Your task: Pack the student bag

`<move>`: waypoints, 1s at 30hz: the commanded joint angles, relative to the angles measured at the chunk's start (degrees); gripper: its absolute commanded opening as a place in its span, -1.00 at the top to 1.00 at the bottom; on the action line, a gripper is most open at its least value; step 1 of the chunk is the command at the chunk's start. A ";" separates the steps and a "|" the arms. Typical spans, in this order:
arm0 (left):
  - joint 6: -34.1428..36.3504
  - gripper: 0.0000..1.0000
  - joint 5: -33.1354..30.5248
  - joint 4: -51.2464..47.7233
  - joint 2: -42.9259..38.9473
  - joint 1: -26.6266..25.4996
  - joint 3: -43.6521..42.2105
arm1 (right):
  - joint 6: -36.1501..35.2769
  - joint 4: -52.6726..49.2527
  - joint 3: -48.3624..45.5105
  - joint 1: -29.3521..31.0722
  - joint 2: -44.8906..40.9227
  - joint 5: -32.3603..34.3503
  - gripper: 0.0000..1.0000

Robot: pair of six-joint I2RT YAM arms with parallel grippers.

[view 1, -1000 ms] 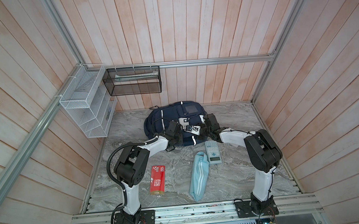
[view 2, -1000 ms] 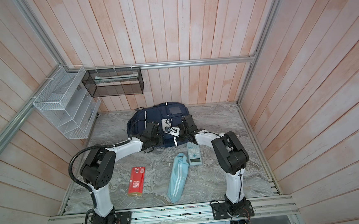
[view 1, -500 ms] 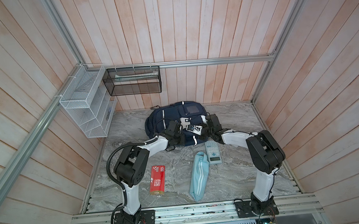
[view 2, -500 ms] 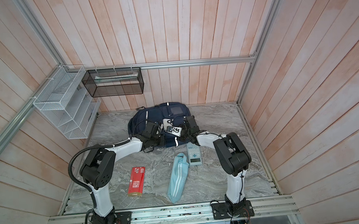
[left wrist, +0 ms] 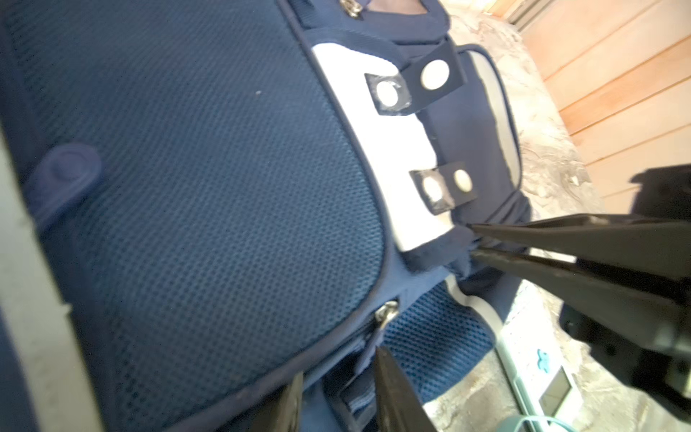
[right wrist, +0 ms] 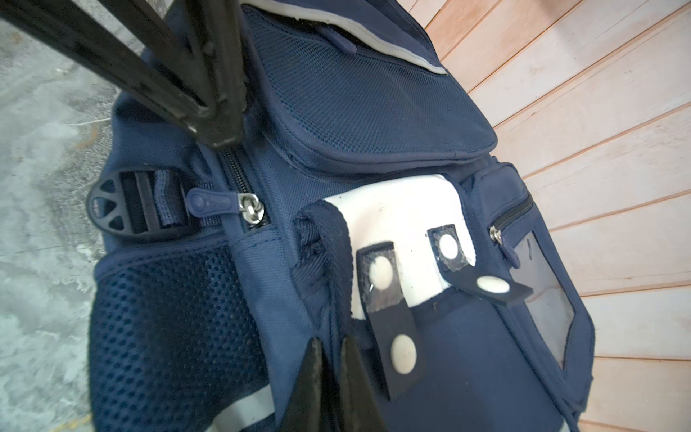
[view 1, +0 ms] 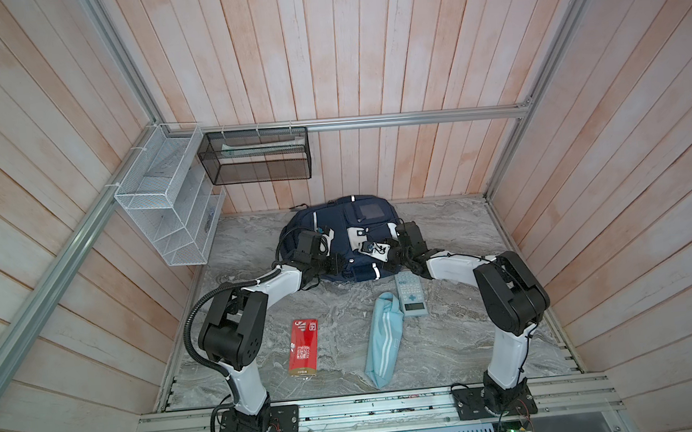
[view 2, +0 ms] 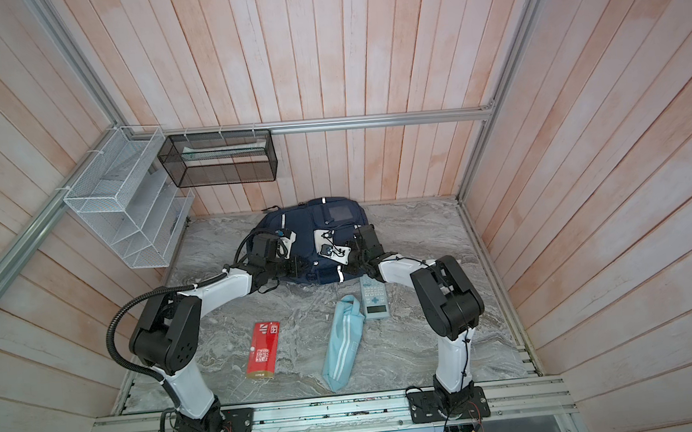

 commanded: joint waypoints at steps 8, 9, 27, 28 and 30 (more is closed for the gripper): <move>3.84 0.08 1.53 2.98 3.26 -3.78 1.46 | 0.86 -1.64 -1.77 -0.26 -1.57 0.52 1.00; 3.79 0.11 0.34 2.45 4.04 -4.09 1.94 | 0.86 -1.67 -1.59 -0.26 -1.49 0.59 1.00; 0.48 1.00 -8.73 -1.58 8.59 -5.78 6.39 | 2.22 -1.07 -1.85 -0.09 -2.82 -1.84 1.00; -0.46 1.00 -10.49 -2.30 8.00 -5.61 6.25 | 2.41 -0.86 -2.25 -0.13 -3.24 -1.05 1.00; -2.04 1.00 -14.00 -4.21 6.00 -5.05 5.36 | 2.53 -1.04 -2.92 -0.25 -3.96 0.81 1.00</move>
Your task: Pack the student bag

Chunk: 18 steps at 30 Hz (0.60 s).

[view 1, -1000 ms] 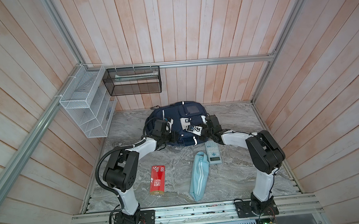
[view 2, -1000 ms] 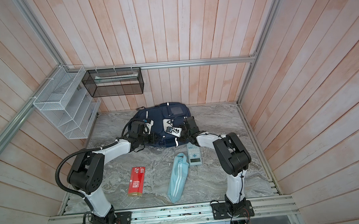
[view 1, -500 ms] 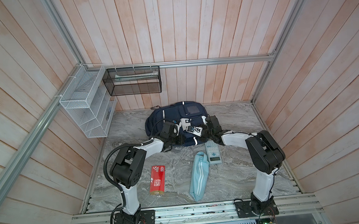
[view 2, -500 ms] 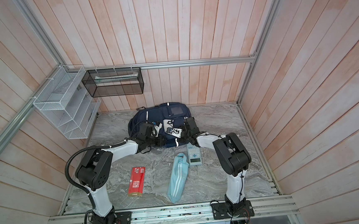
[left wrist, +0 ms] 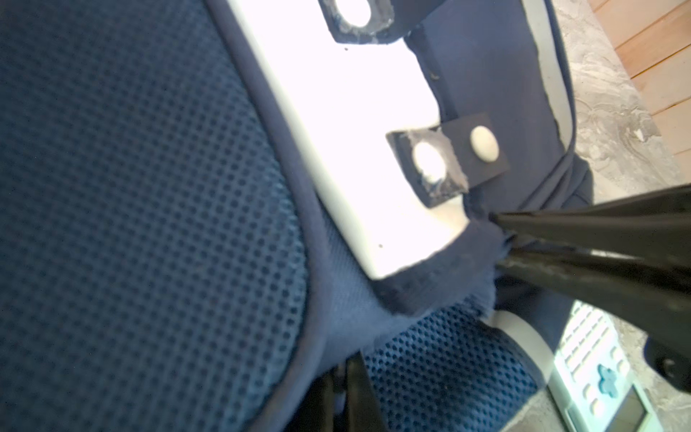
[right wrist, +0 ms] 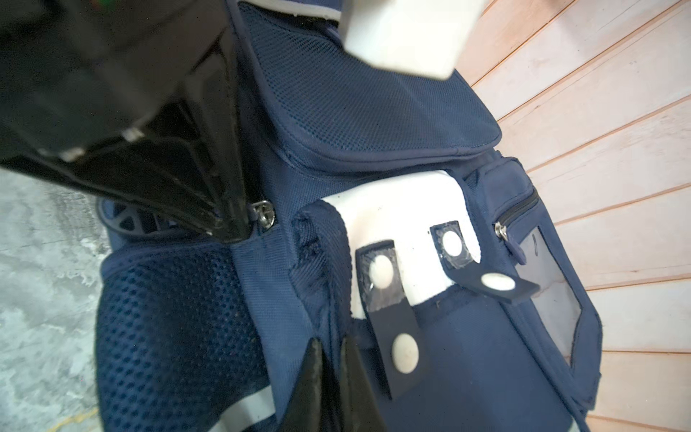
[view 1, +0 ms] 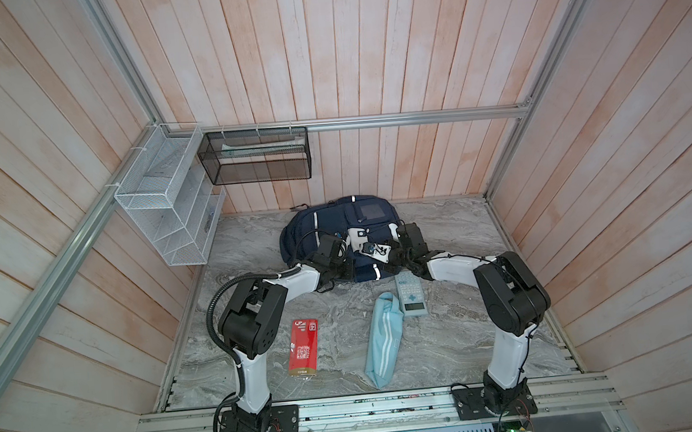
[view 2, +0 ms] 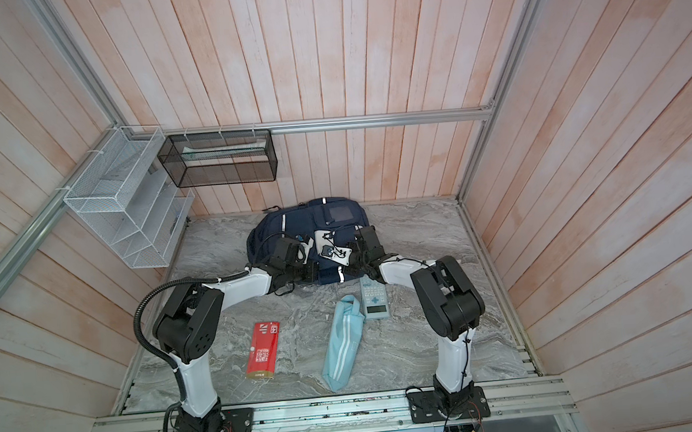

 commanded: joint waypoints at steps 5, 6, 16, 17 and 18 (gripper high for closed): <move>-6.90 1.00 -9.57 -9.64 -6.76 4.46 -1.55 | 2.97 -1.12 -2.66 -1.31 -4.21 3.44 1.00; -7.32 1.00 -9.09 -10.26 -7.57 5.31 -2.23 | 2.98 -1.18 -2.61 -1.43 -4.31 3.67 1.00; -5.40 1.00 -6.99 -14.22 -16.36 12.79 -5.22 | 2.05 -0.21 -1.11 -5.35 -3.26 10.05 1.00; -5.25 1.00 -6.69 -14.32 -18.06 12.24 -5.60 | 2.20 -0.74 -0.07 -5.96 -2.64 10.87 1.00; -5.21 1.00 -6.08 -14.39 -19.71 11.74 -5.86 | 1.69 -1.59 1.02 -6.07 -2.00 11.90 1.00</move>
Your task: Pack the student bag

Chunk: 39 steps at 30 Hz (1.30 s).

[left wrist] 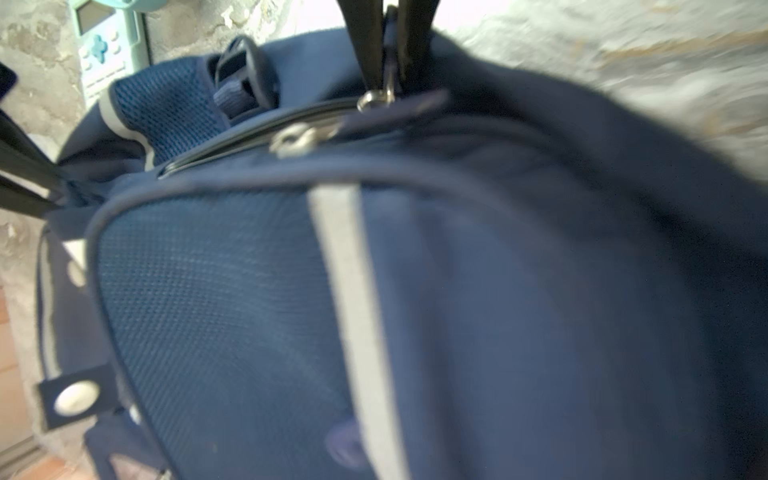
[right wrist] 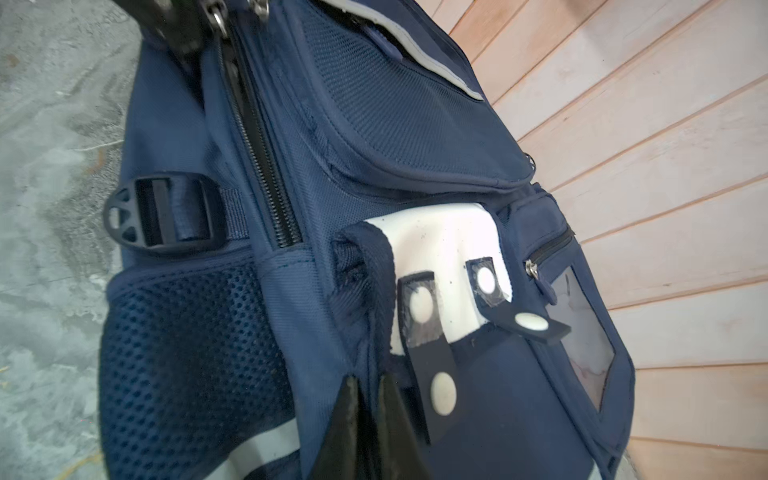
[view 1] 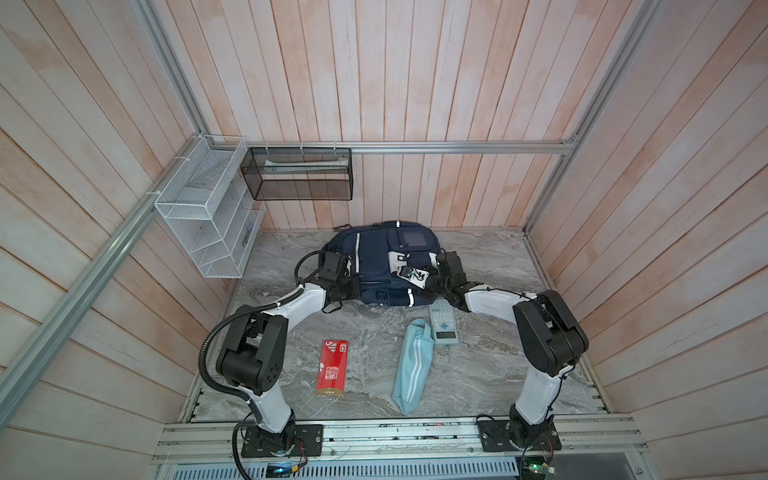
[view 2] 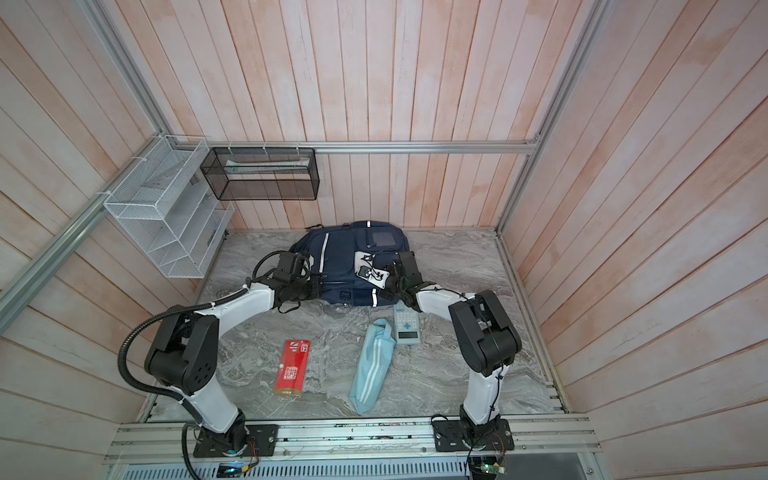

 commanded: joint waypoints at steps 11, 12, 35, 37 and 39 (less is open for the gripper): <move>-3.44 1.00 2.94 -0.14 -10.90 -7.30 -0.68 | 0.77 11.58 -9.58 5.95 -10.25 3.11 -0.12; -3.68 1.00 3.25 -0.07 -10.85 -7.72 -0.67 | 1.55 12.76 -10.23 7.32 -11.07 2.58 -0.13; -4.92 1.00 4.09 -2.55 -15.59 7.07 -8.27 | 3.12 18.00 -13.25 11.63 -8.15 4.36 1.00; -4.68 1.00 5.98 -4.26 -14.33 11.42 -6.70 | 3.13 18.72 -14.91 9.90 -9.61 3.11 1.00; -4.81 1.00 9.65 -3.41 -15.02 13.50 -6.62 | 2.45 18.76 -15.81 8.16 -9.88 2.81 1.00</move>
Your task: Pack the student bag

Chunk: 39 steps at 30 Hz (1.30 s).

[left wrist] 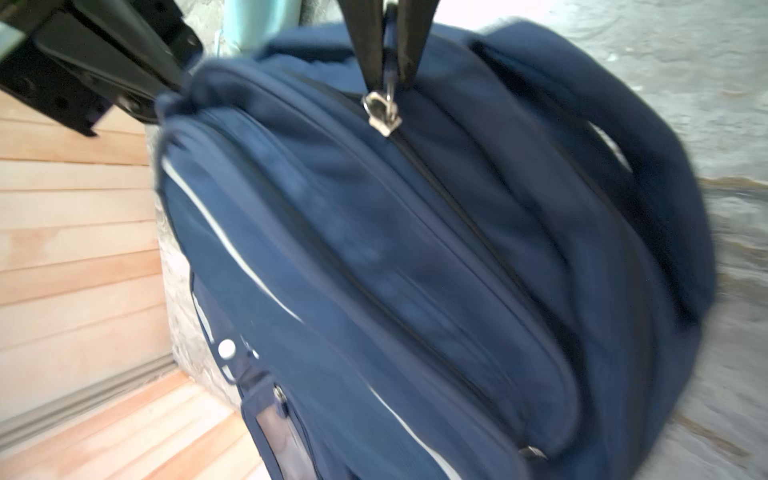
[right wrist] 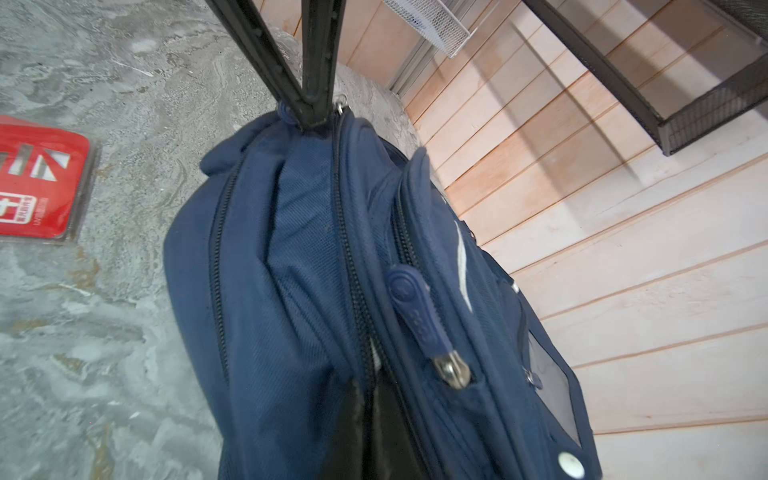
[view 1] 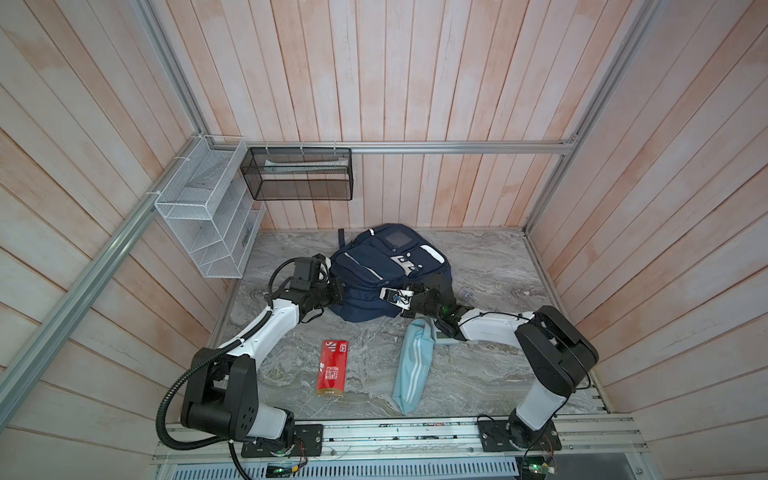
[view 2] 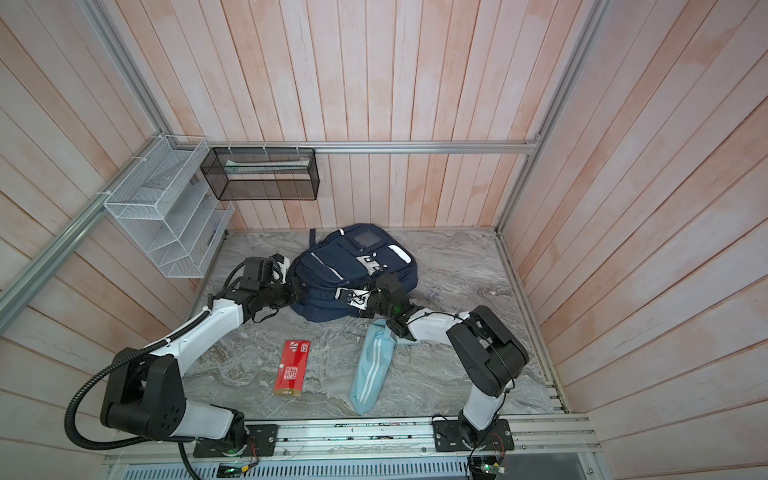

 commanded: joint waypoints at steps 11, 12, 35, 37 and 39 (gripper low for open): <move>-3.41 1.00 -0.72 -0.34 -9.76 -7.85 -2.03 | 3.27 -9.56 6.67 -2.23 -0.03 15.13 0.46; -3.95 1.00 -0.61 0.14 -9.54 -9.38 -1.88 | 3.25 -8.64 4.30 -0.34 -2.70 14.76 0.23; -5.53 1.00 -5.64 -0.75 -5.17 -12.56 -0.31 | 4.80 -1.43 0.67 8.10 -0.15 15.49 1.00; -4.61 1.00 -7.70 -0.05 -4.77 -9.08 -1.42 | 3.90 -1.44 -1.47 7.05 -2.11 13.58 1.00; -2.89 1.00 -9.80 -0.17 -3.63 -5.18 -1.42 | 3.20 -0.56 -3.57 5.62 -3.87 11.82 1.00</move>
